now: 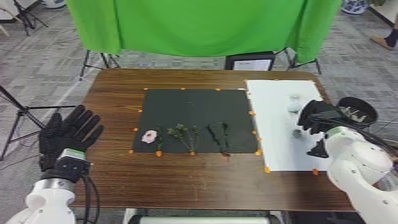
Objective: Arrange flowers
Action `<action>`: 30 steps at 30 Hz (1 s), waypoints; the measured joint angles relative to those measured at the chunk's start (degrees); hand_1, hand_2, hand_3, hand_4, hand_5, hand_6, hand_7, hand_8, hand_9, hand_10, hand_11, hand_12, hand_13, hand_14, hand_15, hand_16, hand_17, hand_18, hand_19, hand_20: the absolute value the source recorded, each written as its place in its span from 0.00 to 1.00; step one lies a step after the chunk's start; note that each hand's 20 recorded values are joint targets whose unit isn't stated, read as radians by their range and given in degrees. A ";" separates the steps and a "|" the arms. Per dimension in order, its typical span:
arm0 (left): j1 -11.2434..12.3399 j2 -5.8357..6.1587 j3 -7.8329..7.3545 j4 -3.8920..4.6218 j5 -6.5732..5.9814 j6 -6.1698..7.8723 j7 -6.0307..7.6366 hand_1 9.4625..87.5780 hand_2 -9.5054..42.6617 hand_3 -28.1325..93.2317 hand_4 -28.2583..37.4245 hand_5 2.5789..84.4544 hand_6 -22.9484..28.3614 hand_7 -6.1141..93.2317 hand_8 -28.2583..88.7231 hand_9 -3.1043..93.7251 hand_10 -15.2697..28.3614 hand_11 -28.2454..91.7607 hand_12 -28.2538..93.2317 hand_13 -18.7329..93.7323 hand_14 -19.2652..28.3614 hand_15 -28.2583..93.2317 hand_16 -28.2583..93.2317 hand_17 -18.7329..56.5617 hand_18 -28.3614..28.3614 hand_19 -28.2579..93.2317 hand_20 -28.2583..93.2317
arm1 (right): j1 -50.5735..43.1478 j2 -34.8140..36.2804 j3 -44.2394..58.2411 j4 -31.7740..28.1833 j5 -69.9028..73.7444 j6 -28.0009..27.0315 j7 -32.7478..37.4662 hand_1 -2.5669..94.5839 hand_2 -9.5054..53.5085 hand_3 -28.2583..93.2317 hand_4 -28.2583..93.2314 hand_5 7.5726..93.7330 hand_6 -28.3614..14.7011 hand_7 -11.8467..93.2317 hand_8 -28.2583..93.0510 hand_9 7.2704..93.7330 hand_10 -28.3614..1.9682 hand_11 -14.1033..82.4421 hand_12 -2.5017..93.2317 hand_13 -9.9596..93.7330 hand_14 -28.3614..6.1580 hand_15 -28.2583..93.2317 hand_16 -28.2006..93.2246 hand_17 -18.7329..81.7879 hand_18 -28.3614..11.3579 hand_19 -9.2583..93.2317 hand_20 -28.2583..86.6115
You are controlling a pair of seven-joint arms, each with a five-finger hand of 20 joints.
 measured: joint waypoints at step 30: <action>-0.95 -0.03 0.15 0.32 0.47 -0.06 -2.05 0.19 0.48 0.83 0.00 0.55 0.66 0.18 0.18 0.45 0.73 0.41 0.34 0.42 0.76 0.54 0.17 0.17 0.79 0.55 0.32 | -0.16 -2.35 0.93 -0.43 1.20 -11.86 0.36 0.69 0.00 0.71 0.00 0.72 0.74 0.41 0.21 0.85 0.74 0.20 0.35 0.80 0.72 0.55 0.60 0.56 0.24 0.85 0.60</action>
